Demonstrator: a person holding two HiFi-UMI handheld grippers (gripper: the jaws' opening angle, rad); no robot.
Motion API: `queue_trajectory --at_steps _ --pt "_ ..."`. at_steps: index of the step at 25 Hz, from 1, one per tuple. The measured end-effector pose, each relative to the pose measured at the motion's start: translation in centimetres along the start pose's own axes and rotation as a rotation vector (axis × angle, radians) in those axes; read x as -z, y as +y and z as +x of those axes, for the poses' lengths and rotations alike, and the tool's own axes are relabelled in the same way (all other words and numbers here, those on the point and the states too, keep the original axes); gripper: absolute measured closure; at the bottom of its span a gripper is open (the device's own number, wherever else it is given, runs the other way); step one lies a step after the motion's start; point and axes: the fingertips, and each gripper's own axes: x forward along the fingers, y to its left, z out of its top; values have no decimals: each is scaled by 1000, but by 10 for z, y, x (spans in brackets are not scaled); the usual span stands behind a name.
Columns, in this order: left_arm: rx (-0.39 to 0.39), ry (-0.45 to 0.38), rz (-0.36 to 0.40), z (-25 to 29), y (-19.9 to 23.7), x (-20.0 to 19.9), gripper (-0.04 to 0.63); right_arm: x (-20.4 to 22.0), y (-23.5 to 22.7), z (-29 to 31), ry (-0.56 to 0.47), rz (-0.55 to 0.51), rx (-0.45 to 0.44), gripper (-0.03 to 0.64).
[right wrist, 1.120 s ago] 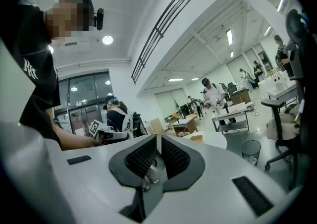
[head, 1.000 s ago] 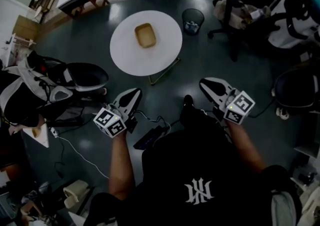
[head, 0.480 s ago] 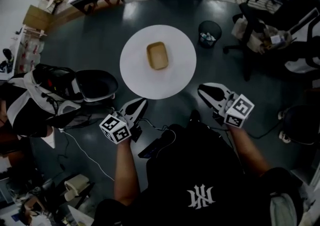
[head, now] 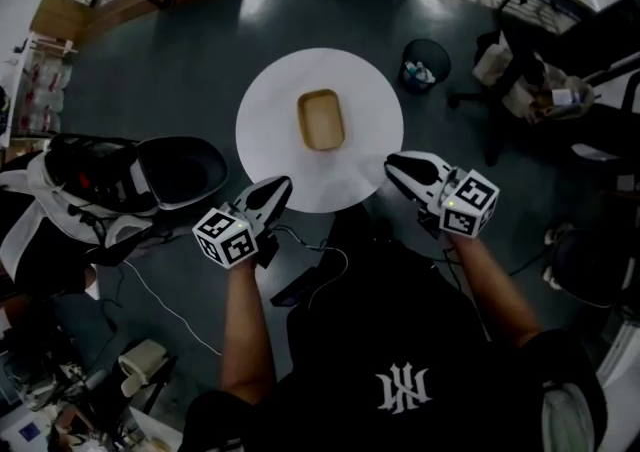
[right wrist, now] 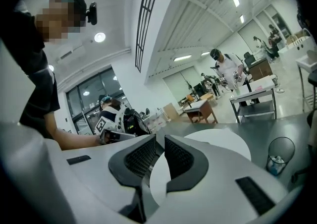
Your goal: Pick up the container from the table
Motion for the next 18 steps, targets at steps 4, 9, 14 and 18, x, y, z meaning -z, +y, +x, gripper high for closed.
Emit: queue_trajectory --at_steps 4,9,14,18 --pt "46 23 -20 20 31 -24 592 -14 -26 32 13 66 9 558" --pt "63 52 -78 41 72 -28 592 -24 -57 67 29 112 24 546" --pt "77 111 -159 60 111 -17 588 -9 -87 99 105 173 69 524" --pt "87 130 -192 76 133 -15 565 3 -110 120 155 240 98 511"
